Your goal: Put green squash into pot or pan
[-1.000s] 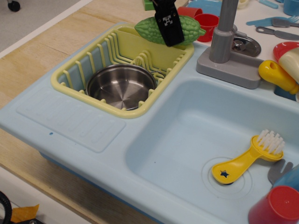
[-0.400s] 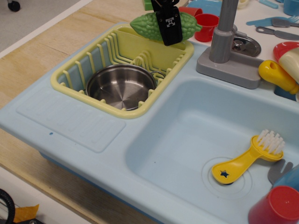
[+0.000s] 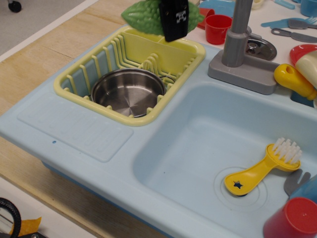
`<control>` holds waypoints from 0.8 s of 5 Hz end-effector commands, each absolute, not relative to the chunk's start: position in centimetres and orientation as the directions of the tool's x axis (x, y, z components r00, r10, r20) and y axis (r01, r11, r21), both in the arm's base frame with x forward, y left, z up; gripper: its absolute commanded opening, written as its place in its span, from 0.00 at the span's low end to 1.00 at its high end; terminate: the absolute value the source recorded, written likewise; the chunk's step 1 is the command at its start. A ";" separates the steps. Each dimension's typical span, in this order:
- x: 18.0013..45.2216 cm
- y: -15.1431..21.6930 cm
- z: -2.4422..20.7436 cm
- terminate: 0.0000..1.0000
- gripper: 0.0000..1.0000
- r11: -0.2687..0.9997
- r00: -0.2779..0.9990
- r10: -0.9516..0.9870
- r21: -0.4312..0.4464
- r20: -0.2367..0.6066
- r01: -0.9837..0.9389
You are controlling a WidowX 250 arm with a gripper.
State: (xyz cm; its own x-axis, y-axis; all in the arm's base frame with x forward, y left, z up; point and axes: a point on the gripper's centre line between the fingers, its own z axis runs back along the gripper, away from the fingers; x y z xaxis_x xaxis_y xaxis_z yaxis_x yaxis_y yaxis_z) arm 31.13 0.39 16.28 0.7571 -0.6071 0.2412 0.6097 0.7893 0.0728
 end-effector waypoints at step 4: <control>29.7 1.2 16.5 1.00 1.00 0.843 0.804 -0.531 0.068 0.267 0.534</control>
